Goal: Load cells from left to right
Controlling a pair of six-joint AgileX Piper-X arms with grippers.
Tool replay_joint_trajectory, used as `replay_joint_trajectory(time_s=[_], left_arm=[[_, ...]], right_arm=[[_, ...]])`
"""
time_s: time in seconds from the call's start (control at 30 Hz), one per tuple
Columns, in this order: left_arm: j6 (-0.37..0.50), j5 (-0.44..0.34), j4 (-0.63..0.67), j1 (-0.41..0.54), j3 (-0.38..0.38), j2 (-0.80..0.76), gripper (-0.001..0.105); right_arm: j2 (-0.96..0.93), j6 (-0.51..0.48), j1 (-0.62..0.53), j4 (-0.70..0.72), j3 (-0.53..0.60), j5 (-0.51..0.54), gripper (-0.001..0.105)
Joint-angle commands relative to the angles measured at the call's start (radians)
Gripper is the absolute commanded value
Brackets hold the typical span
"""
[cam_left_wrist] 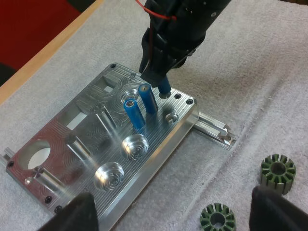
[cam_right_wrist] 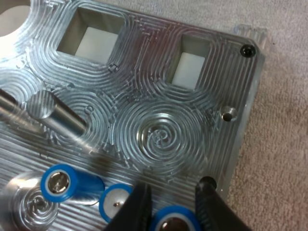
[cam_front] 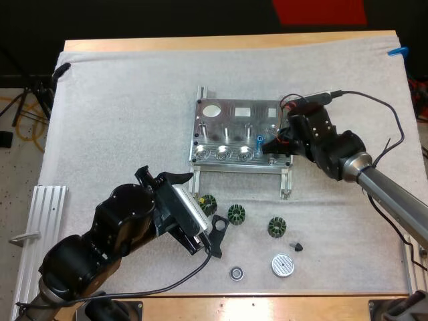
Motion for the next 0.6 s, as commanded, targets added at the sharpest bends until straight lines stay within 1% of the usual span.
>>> replay_joint_trajectory(time_s=[0.0,0.17,0.3,0.57], left_arm=[[-0.010,0.003,-0.012,0.000,-0.004,-0.005,0.065],[-0.010,0.003,-0.010,0.000,-0.004,-0.005,0.065],[-0.010,0.003,-0.010,0.000,-0.004,-0.005,0.065],[-0.010,0.003,-0.008,0.000,-0.004,-0.005,0.065]], right_arm=[[-0.010,0.004,-0.004,-0.029,0.009,-0.005,0.000],[-0.010,0.004,-0.004,-0.044,0.025,-0.001,0.000],[-0.010,0.004,-0.004,-0.083,0.033,0.003,0.000],[-0.010,0.004,-0.004,-0.080,0.044,0.023,0.000]])
